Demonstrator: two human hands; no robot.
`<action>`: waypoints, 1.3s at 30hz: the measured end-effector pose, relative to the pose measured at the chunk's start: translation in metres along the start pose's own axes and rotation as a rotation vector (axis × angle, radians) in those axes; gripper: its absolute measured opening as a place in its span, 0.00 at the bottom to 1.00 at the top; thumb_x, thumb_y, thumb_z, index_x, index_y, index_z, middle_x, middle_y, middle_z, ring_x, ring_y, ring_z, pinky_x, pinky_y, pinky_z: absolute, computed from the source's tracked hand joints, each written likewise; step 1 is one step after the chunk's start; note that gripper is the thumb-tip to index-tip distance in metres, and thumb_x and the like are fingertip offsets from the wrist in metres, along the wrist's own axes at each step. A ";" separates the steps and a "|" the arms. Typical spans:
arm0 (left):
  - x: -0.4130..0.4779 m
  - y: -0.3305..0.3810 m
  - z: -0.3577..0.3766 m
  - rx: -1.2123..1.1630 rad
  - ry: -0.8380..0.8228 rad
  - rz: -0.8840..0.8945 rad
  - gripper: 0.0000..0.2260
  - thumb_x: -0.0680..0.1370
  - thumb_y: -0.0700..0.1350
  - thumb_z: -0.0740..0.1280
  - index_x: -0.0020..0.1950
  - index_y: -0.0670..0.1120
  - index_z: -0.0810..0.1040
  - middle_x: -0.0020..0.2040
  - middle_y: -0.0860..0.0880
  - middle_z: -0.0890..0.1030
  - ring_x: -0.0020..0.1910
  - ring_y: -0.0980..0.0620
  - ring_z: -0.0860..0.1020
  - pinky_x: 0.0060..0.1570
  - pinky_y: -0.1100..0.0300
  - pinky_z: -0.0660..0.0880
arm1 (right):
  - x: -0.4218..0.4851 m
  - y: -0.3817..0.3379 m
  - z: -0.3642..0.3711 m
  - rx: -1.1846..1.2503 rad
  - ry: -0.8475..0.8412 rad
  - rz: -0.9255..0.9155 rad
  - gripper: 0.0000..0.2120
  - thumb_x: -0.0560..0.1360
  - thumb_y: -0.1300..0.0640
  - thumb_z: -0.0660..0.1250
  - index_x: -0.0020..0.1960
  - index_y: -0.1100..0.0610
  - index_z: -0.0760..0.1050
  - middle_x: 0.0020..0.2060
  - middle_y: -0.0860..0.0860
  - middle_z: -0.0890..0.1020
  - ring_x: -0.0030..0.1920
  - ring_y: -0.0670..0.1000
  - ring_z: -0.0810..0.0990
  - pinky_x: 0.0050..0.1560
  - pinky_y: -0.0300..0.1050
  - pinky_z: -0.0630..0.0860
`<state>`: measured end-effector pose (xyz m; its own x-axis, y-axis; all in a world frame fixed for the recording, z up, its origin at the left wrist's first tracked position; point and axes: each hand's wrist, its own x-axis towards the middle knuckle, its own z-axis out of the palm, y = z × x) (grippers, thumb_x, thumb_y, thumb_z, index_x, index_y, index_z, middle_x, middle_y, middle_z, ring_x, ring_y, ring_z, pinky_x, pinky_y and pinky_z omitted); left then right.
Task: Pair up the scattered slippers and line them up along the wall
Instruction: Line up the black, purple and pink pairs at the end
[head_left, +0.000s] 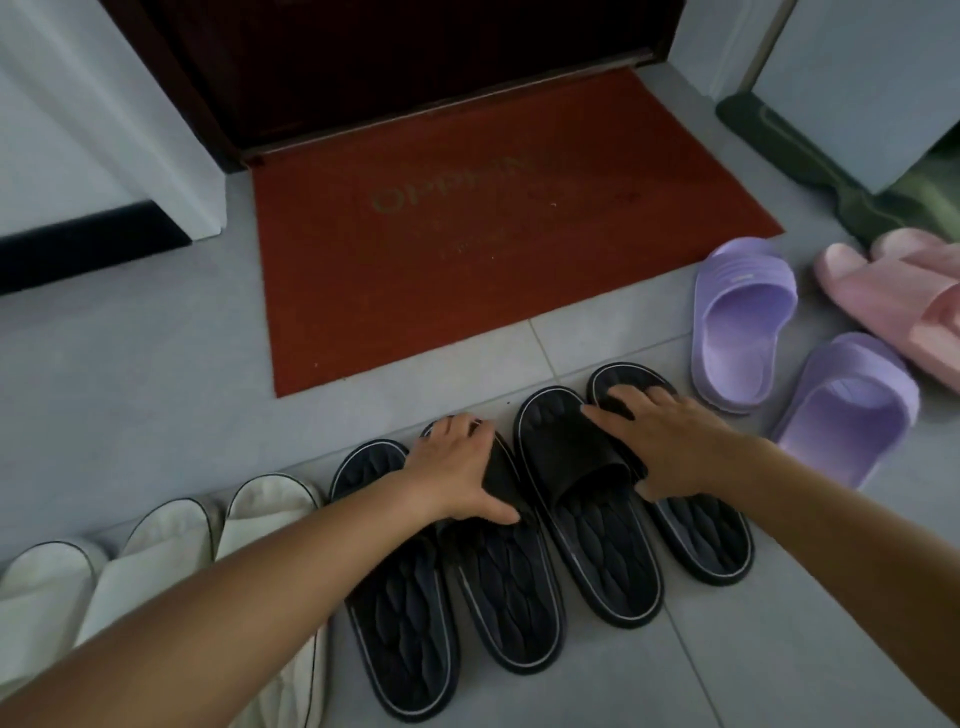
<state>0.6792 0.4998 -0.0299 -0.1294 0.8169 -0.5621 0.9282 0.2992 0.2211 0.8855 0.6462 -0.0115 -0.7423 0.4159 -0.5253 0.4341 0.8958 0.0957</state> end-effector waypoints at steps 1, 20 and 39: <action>-0.003 -0.006 0.000 0.014 -0.021 -0.012 0.50 0.62 0.70 0.70 0.75 0.47 0.55 0.73 0.46 0.61 0.72 0.44 0.60 0.68 0.46 0.64 | -0.001 -0.007 -0.002 -0.007 0.004 -0.024 0.48 0.67 0.44 0.68 0.76 0.45 0.40 0.75 0.55 0.51 0.70 0.59 0.62 0.67 0.54 0.65; 0.022 0.064 -0.052 -0.027 -0.056 0.396 0.40 0.65 0.66 0.71 0.70 0.48 0.63 0.68 0.46 0.69 0.68 0.45 0.68 0.63 0.46 0.70 | -0.044 -0.026 -0.043 0.216 -0.074 0.164 0.38 0.72 0.44 0.63 0.76 0.45 0.47 0.67 0.54 0.65 0.59 0.57 0.74 0.54 0.51 0.75; 0.149 0.216 -0.106 0.103 0.117 0.235 0.28 0.74 0.58 0.65 0.68 0.45 0.63 0.67 0.43 0.69 0.65 0.41 0.68 0.58 0.48 0.70 | -0.068 0.242 0.019 0.074 -0.052 0.293 0.34 0.74 0.37 0.59 0.74 0.53 0.56 0.67 0.53 0.69 0.63 0.56 0.74 0.59 0.50 0.73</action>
<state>0.8233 0.7382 0.0185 0.0599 0.9110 -0.4080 0.9673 0.0480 0.2492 1.0512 0.8312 0.0312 -0.5539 0.6442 -0.5275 0.6631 0.7245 0.1884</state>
